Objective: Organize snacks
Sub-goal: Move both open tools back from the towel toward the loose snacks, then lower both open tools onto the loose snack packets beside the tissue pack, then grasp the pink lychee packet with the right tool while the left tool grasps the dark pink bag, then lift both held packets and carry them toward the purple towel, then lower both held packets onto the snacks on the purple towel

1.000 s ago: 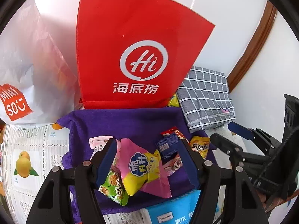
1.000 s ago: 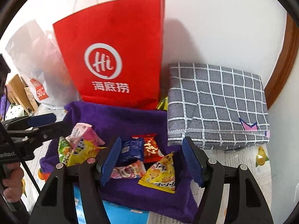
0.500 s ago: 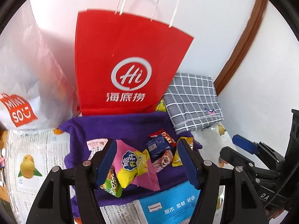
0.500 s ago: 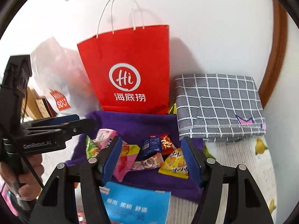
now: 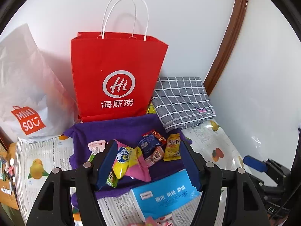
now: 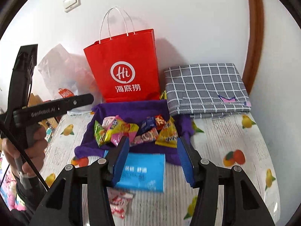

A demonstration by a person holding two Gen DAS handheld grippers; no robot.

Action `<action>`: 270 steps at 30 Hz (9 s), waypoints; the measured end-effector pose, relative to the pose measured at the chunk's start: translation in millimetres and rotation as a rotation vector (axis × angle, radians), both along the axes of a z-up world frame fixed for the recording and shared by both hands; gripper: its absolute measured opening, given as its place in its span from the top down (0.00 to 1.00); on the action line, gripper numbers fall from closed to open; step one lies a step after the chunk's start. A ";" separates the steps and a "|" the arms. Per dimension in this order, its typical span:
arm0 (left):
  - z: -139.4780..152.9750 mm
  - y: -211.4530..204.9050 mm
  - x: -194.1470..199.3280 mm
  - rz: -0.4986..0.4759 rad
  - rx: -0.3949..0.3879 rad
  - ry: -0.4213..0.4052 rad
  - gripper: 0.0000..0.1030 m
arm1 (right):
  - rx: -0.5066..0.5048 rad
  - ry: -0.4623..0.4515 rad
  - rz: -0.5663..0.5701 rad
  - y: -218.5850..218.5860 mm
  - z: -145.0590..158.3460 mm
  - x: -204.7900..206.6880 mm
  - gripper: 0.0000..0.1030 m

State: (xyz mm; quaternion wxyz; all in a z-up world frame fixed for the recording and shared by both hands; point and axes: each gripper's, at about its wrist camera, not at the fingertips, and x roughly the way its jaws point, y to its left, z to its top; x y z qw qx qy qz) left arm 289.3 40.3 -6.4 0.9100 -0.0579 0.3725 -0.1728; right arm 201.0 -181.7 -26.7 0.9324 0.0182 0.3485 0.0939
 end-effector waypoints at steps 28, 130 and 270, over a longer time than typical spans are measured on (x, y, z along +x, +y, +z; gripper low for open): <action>-44.7 43.1 -125.4 0.088 0.107 0.061 0.36 | 0.080 0.037 0.067 11.6 -66.8 -78.2 0.48; -194.5 -14.3 -148.6 0.039 0.251 0.091 0.29 | -0.092 0.118 0.149 4.5 -194.1 -49.3 0.26; -22.9 29.6 59.3 0.156 0.012 0.094 0.64 | -0.026 0.003 0.159 36.1 -15.6 146.7 0.42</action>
